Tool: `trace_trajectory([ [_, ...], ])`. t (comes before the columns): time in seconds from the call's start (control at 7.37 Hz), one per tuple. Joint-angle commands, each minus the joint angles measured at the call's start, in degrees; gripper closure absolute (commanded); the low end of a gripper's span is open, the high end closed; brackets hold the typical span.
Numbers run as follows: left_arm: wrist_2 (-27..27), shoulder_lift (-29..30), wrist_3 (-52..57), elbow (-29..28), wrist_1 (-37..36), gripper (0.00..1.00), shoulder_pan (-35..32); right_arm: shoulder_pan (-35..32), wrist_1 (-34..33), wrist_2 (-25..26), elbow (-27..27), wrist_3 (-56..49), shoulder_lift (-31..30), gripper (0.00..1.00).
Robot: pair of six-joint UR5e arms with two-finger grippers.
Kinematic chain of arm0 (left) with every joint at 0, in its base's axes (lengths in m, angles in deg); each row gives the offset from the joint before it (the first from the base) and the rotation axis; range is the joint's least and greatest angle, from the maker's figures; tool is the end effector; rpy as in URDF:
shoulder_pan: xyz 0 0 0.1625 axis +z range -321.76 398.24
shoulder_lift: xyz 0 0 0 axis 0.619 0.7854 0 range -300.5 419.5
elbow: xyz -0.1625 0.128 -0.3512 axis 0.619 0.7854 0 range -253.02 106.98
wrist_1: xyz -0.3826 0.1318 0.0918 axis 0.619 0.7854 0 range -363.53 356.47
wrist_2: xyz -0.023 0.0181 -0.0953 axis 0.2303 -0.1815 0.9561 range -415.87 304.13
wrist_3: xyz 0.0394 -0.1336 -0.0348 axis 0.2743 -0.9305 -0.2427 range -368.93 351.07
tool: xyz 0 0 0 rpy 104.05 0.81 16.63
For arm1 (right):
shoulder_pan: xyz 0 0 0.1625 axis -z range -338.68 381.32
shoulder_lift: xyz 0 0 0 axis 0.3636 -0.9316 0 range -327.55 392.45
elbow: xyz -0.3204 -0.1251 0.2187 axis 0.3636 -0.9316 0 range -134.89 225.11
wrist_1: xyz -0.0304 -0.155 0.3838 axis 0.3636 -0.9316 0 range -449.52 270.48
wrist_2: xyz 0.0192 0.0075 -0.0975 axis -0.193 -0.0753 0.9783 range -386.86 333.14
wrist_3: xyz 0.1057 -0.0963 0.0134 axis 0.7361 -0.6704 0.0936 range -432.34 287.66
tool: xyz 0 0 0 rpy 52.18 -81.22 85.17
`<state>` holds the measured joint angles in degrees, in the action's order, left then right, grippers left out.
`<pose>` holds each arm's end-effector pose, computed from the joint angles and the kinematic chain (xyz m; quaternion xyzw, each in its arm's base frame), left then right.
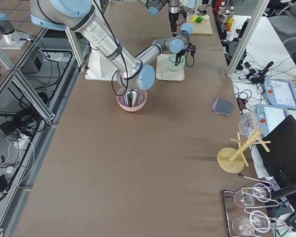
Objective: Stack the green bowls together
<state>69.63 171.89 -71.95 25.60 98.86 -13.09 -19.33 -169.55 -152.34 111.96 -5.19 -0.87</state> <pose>0.3638 -0.5346 0.3534 0.0027 0.4520 -0.0765 0.8888 -0.5904 -0.5728 0.1855 -0.0550 -0.4490 0.0254 0.8915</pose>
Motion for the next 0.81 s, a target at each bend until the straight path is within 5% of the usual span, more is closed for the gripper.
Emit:
trace_trajectory([
  [0.0, -0.08, 0.02, 0.00, 0.00, 0.00, 0.02, 0.00, -1.70, -0.04, -3.16, 0.91, -0.01, -0.16, 0.00],
  [0.41, 0.35, -0.15, 0.35, 3.75, -3.92, 0.02, -3.85, -6.09, -6.07, -7.75, 11.76, -0.97, -7.07, 0.00],
  [0.68, 0.18, -1.90, 20.86, 11.82, -21.78, 0.02, -10.24, -10.04, -11.52, -8.72, 19.95, -5.16, -15.24, 0.00],
])
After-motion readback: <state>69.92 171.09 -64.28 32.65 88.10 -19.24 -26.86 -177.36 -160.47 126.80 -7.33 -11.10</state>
